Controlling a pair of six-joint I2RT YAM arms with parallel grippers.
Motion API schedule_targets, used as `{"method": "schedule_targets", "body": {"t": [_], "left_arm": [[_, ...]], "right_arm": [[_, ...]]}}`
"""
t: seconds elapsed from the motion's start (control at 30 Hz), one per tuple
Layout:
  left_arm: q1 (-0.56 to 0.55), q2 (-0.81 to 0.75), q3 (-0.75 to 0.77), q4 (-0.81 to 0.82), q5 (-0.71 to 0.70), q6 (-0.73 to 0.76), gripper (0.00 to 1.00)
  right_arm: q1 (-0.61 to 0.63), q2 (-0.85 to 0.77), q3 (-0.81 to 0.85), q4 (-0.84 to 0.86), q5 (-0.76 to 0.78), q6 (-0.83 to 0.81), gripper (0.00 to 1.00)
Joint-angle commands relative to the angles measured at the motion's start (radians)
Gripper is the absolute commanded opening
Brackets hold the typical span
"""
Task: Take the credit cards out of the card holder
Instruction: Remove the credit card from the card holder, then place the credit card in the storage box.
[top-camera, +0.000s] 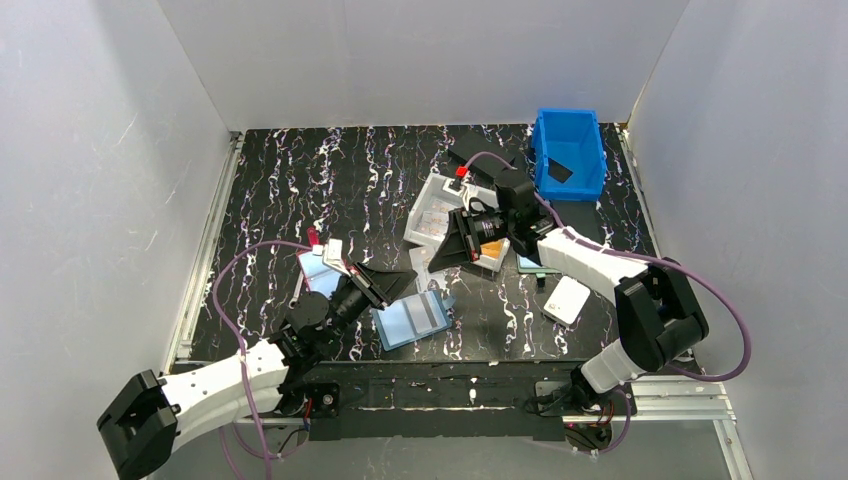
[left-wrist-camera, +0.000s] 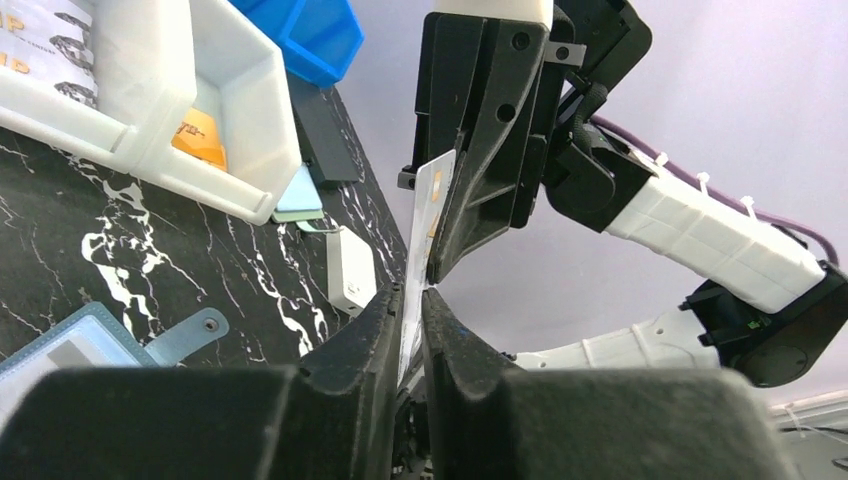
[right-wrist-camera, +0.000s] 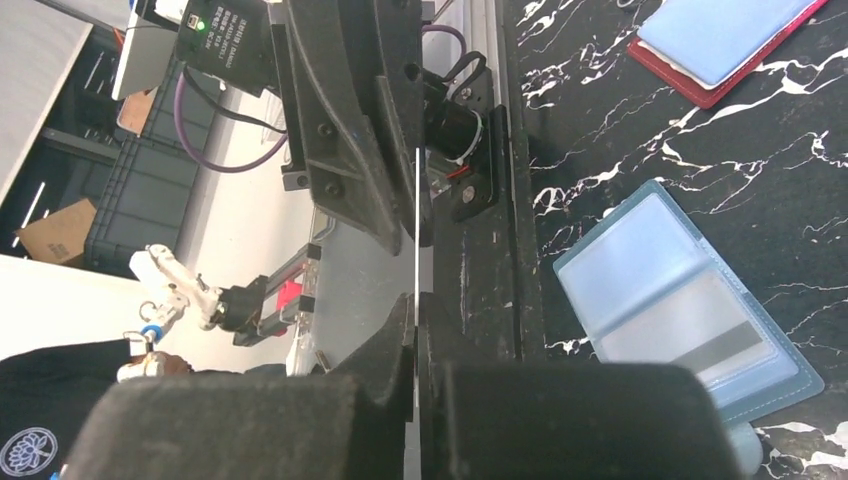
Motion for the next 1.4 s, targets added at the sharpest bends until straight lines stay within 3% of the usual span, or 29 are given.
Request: {"method": "schedule_targets", "body": {"t": [0.0,0.07,0.17,0.27,0.4,0.43,0.8,1.37], "left_arm": [[0.003,-0.032,-0.028,0.007,-0.077,-0.03,0.29],[0.003,-0.079,-0.039,-0.099,-0.1,-0.04,0.54],[0.003,-0.177,-0.033,-0.324,-0.107,-0.002,0.73],[0.004,-0.271,-0.016,-0.556,-0.107,0.045,0.77],[0.004,-0.385,0.005,-0.797,-0.096,0.081,0.81],[0.005,-0.461,0.027,-0.992,-0.091,0.094,0.82],[0.005,-0.673,0.017,-1.233,-0.134,0.065,0.84],[0.005,-0.672,0.034,-1.304,-0.153,0.077,0.85]], "right_arm": [[-0.007,0.002,0.093,-0.192,0.032,-0.217,0.01],[-0.011,0.02,0.2,-0.507,0.139,-0.497,0.01],[-0.012,0.072,0.381,-0.817,0.324,-0.782,0.01],[-0.013,0.129,0.523,-0.987,0.494,-0.961,0.01],[-0.011,0.204,0.672,-1.087,0.72,-1.108,0.01],[-0.011,0.262,0.78,-1.117,0.845,-1.181,0.01],[0.0,0.451,1.018,-1.161,0.899,-1.246,0.01],[0.085,0.636,1.164,-1.236,1.025,-1.318,0.02]]}}
